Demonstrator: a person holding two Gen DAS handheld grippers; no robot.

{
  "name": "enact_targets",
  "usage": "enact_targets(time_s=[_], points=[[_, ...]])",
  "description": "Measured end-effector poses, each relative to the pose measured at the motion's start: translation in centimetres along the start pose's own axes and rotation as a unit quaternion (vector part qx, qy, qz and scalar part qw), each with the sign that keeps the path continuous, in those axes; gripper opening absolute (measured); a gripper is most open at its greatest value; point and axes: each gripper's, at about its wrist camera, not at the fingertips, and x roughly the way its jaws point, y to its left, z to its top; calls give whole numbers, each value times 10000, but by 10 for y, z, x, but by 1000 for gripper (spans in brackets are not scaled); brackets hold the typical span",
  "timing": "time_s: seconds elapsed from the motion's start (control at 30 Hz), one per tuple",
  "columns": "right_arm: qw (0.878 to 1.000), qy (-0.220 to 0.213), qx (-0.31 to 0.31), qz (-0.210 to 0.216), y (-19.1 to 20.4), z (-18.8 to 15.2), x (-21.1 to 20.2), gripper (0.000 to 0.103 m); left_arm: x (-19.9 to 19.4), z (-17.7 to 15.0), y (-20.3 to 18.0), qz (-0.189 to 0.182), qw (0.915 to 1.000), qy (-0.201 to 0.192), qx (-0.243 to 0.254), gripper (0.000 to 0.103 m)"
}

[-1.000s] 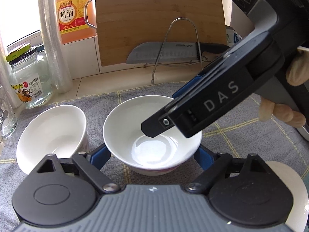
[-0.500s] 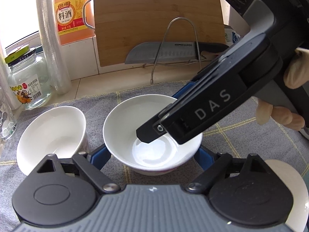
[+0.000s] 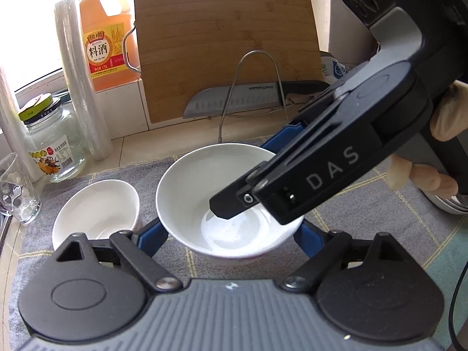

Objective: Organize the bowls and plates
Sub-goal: 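Lift the pink-patterned bowl with the right gripper over another white bowl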

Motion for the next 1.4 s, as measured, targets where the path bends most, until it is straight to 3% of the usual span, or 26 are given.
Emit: enact_targets(time_s=[0.6,1.4], points=[[9995,-224,41,-231,41,-51,-64,73,-55,-16,-43,-334,9992,-84,221,91],[9977,-34,406,-547,48,-107,-77,74,-58,-41,-74,-798,9956,221,446,91]])
